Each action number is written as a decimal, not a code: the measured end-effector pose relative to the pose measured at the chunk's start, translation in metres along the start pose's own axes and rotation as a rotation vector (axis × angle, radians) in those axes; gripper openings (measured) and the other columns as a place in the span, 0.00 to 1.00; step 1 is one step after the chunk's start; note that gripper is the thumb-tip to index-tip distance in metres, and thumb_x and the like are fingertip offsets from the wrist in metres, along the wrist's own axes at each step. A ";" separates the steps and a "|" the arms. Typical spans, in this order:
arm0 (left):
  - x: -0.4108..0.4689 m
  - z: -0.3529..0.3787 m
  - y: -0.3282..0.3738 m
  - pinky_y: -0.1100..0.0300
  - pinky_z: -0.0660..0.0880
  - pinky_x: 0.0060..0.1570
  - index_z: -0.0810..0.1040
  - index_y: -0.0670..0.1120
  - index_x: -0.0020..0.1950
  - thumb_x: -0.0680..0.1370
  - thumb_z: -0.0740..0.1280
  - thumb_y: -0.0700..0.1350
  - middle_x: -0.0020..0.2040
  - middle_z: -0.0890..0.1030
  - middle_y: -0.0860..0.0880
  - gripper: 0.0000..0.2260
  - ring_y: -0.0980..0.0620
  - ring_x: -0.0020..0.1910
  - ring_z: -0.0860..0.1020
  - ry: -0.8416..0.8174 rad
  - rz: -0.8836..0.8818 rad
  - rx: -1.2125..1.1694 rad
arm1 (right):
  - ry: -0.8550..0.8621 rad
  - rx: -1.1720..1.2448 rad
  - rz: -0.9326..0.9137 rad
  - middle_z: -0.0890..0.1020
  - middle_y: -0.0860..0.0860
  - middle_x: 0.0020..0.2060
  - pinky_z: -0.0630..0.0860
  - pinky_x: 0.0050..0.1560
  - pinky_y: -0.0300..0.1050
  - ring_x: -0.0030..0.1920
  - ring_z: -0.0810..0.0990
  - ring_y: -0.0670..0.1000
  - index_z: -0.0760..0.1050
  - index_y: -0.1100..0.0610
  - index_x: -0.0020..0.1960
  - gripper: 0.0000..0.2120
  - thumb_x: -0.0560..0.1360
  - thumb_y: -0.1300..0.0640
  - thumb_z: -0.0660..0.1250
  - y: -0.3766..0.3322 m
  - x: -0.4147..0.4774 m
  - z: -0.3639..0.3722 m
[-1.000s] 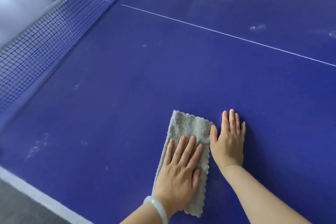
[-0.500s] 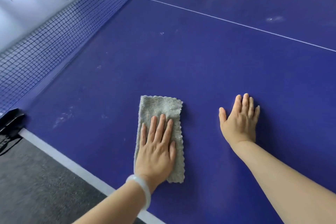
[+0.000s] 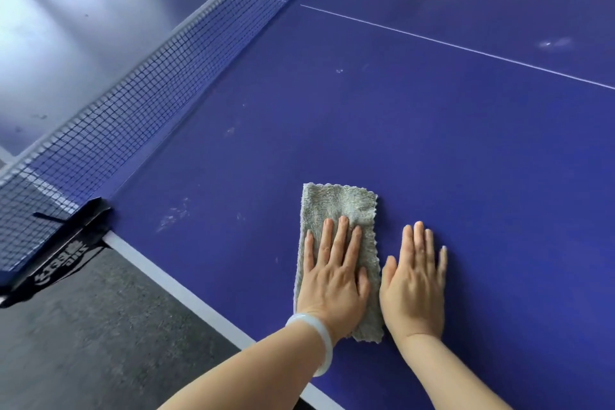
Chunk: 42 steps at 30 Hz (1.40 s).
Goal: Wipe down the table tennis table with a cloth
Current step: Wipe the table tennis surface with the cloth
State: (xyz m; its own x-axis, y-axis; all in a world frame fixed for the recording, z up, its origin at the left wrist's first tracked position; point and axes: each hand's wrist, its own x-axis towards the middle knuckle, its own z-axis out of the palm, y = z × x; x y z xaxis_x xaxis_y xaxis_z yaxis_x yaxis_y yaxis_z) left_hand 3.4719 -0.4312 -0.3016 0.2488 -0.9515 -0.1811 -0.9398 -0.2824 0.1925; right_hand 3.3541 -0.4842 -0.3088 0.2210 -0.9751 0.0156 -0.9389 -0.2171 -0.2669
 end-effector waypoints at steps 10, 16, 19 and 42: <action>-0.008 -0.017 -0.127 0.45 0.51 0.76 0.52 0.54 0.81 0.80 0.56 0.53 0.81 0.52 0.54 0.29 0.50 0.80 0.49 0.069 0.378 0.056 | 0.027 -0.105 -0.025 0.64 0.61 0.76 0.58 0.76 0.63 0.77 0.63 0.60 0.63 0.65 0.76 0.33 0.79 0.45 0.49 0.000 -0.002 0.001; 0.034 -0.038 -0.179 0.47 0.42 0.77 0.47 0.53 0.81 0.81 0.48 0.53 0.81 0.45 0.53 0.28 0.50 0.79 0.41 0.127 -0.243 0.006 | -0.012 -0.167 -0.019 0.61 0.59 0.78 0.55 0.77 0.61 0.78 0.58 0.58 0.59 0.63 0.78 0.35 0.79 0.42 0.47 -0.002 -0.001 0.000; 0.005 -0.019 -0.115 0.42 0.46 0.77 0.47 0.50 0.81 0.80 0.49 0.53 0.81 0.45 0.50 0.29 0.47 0.79 0.40 0.150 -0.187 -0.011 | -0.032 -0.194 -0.013 0.60 0.59 0.78 0.54 0.78 0.61 0.79 0.57 0.58 0.58 0.63 0.78 0.36 0.79 0.41 0.46 -0.003 -0.003 0.000; -0.016 -0.032 -0.187 0.47 0.43 0.77 0.46 0.54 0.81 0.82 0.46 0.56 0.81 0.45 0.55 0.27 0.53 0.79 0.39 0.087 0.087 0.002 | -0.135 -0.085 -0.068 0.49 0.56 0.81 0.40 0.79 0.55 0.81 0.45 0.54 0.49 0.61 0.81 0.29 0.84 0.52 0.52 -0.168 0.016 0.040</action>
State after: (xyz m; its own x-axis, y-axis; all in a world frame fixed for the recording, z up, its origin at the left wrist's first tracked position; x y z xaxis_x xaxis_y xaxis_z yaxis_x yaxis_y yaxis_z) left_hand 3.6512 -0.3676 -0.3036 0.1852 -0.9795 -0.0797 -0.9593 -0.1978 0.2018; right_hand 3.5265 -0.4617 -0.3024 0.3130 -0.9445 -0.1002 -0.9382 -0.2910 -0.1876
